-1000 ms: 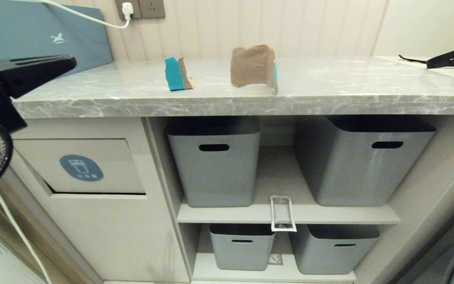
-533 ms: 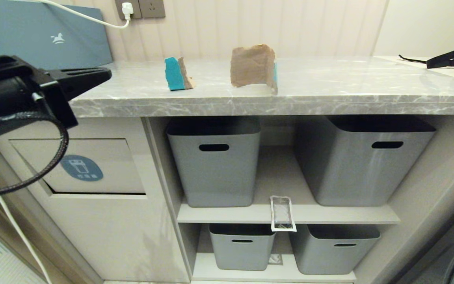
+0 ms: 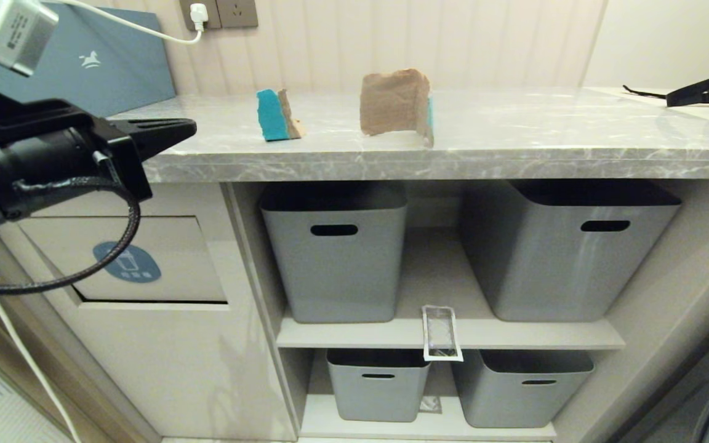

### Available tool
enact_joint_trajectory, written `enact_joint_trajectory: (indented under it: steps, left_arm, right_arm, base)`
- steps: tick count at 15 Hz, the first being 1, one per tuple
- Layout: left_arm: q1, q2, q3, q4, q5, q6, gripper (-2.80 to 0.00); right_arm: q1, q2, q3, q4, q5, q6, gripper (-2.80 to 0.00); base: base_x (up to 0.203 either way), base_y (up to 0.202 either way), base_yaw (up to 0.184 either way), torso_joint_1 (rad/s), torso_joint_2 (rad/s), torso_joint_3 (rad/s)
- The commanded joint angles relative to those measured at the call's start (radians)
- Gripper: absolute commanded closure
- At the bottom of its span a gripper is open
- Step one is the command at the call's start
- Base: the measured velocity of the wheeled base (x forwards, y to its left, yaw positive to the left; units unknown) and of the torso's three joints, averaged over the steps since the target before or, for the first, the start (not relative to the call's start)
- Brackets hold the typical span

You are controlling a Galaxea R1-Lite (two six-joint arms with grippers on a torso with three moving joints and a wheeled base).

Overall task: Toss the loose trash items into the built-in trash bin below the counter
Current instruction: Pick up the garbage

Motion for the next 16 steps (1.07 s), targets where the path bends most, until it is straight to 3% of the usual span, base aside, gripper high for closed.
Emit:
enact_joint_trajectory:
  steps: [1, 2, 4, 9, 16]
  left_arm:
    - [-0.005, 0.006, -0.001, -0.003, -0.001, 0.012, 0.00]
    - [-0.012, 0.006, 0.002, -0.003, -0.001, 0.020, 0.00]
    - [-0.013, 0.006, -0.004, -0.004, -0.007, 0.034, -2.80]
    - [-0.024, 0.014, -0.020, -0.004, -0.007, 0.041, -2.80]
    - [-0.032, 0.178, -0.146, -0.003, -0.009, 0.040, -2.80]
  right_arm:
    - [0.000, -0.002, 0.000, -0.001, 0.001, -0.001, 0.00]
    - [0.000, -0.002, 0.000, -0.001, 0.001, -0.001, 0.00]
    - [0.000, 0.000, 0.000, -0.001, 0.001, -0.001, 0.00]
    - [0.001, -0.001, 0.000, -0.001, 0.001, -0.001, 0.00]
    - [0.000, -0.002, 0.000, -0.001, 0.001, -0.001, 0.00]
  base:
    - [0.000, 0.000, 0.000, 0.000, 0.00, 0.000]
    - [0.000, 0.000, 0.000, 0.000, 0.00, 0.000]
    - [0.000, 0.000, 0.000, 0.000, 0.00, 0.000]
    - [0.000, 0.000, 0.000, 0.000, 0.00, 0.000]
    - [0.000, 0.000, 0.000, 0.000, 0.00, 0.000]
